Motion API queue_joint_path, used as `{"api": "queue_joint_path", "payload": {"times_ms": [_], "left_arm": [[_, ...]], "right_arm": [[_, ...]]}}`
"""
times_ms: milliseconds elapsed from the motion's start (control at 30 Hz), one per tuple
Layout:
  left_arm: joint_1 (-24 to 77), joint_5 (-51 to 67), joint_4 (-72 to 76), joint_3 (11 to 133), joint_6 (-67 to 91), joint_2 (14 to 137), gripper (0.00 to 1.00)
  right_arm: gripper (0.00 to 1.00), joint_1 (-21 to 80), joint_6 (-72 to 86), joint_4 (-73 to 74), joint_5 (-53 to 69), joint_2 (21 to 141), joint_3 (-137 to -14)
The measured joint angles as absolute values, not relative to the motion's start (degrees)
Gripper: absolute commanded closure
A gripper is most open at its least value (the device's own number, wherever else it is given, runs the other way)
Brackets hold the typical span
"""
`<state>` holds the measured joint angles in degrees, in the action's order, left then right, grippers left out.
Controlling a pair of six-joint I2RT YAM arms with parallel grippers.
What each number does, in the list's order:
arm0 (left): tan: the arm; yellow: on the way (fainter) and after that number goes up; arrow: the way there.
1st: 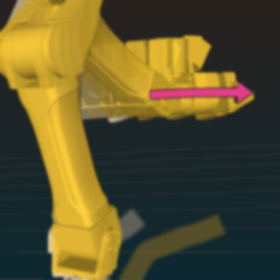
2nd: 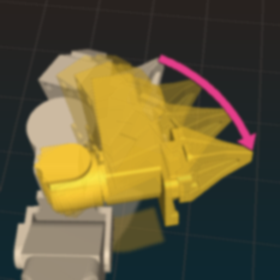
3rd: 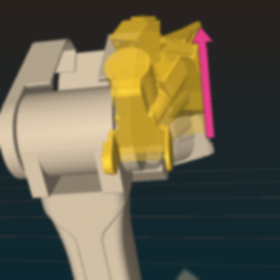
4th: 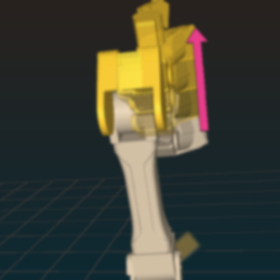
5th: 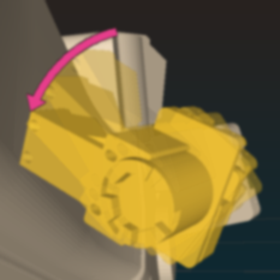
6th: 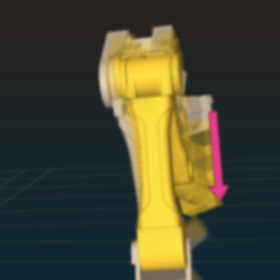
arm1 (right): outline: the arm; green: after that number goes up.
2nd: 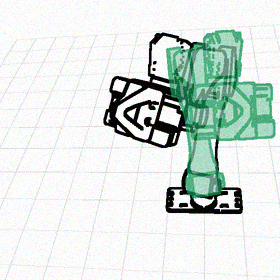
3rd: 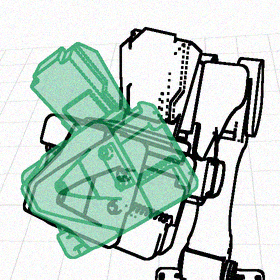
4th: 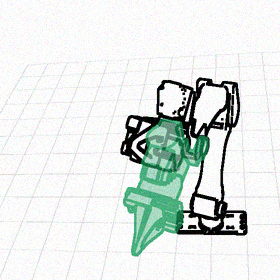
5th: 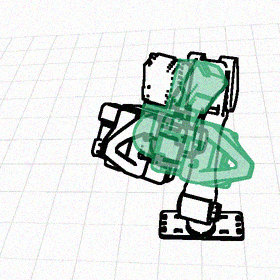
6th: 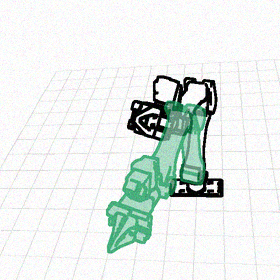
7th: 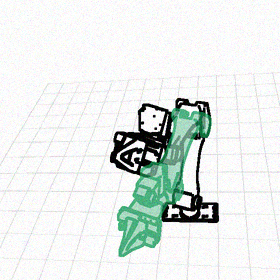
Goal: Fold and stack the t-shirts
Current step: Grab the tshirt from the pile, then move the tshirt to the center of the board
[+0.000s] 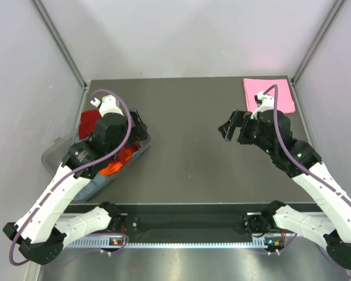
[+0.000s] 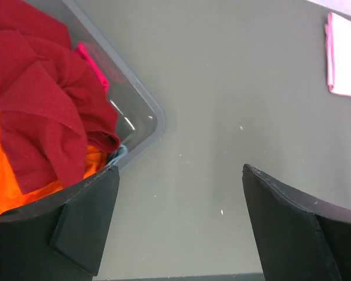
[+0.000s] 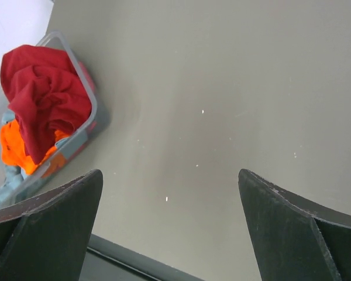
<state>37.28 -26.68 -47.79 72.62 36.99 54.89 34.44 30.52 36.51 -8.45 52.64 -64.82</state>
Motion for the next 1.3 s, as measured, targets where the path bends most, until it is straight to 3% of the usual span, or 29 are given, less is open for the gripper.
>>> {"api": "queue_joint_path", "payload": {"times_ms": [133, 267, 433, 567, 600, 633, 733, 767, 867, 1033, 1300], "left_arm": [[35.7, -30.2, -48.9, 72.6, 37.6, 55.3, 0.09], [26.0, -31.1, -50.2, 72.6, 37.6, 57.5, 0.1], [11.4, -26.3, -49.8, 69.3, 37.2, 62.0, 0.18], [10.2, -22.3, -47.8, 63.0, 37.5, 65.6, 0.24], [10.2, -21.6, -47.3, 61.6, 37.6, 66.3, 0.29], [10.2, -20.9, -46.9, 59.9, 37.9, 67.4, 0.42], [10.2, -19.7, -46.5, 57.5, 38.4, 69.9, 0.66], [10.2, -19.2, -46.5, 57.3, 38.5, 70.5, 0.78], [10.2, -18.2, -46.0, 58.1, 37.5, 70.9, 1.0], [10.2, -12.5, -43.5, 73.7, 35.1, 71.9, 1.0], [13.6, 3.1, -22.1, 110.1, 41.6, 79.0, 1.0]], "right_arm": [[0.0, 34.5, 30.2, 36.3, -8.4, 51.8, -64.5], [0.0, 34.4, 30.1, 35.5, -7.4, 51.3, -64.4], [0.0, 34.4, 30.2, 33.7, -5.2, 50.0, -62.2], [0.0, 34.4, 30.2, 33.4, -3.7, 49.7, -60.9], [0.0, 34.4, 30.2, 33.1, -3.5, 49.7, -60.7], [0.0, 34.4, 30.2, 33.2, -3.2, 49.6, -60.6], [0.0, 34.4, 30.2, 32.8, -2.9, 49.3, -60.6], [0.0, 34.4, 30.1, 32.8, -2.7, 49.2, -60.6], [0.0, 34.4, 30.1, 32.8, -2.7, 48.7, -60.6], [0.0, 34.4, 30.2, 32.4, -2.6, 48.0, -60.6], [0.0, 34.4, 30.6, 31.6, -2.3, 48.2, -61.0]]}}
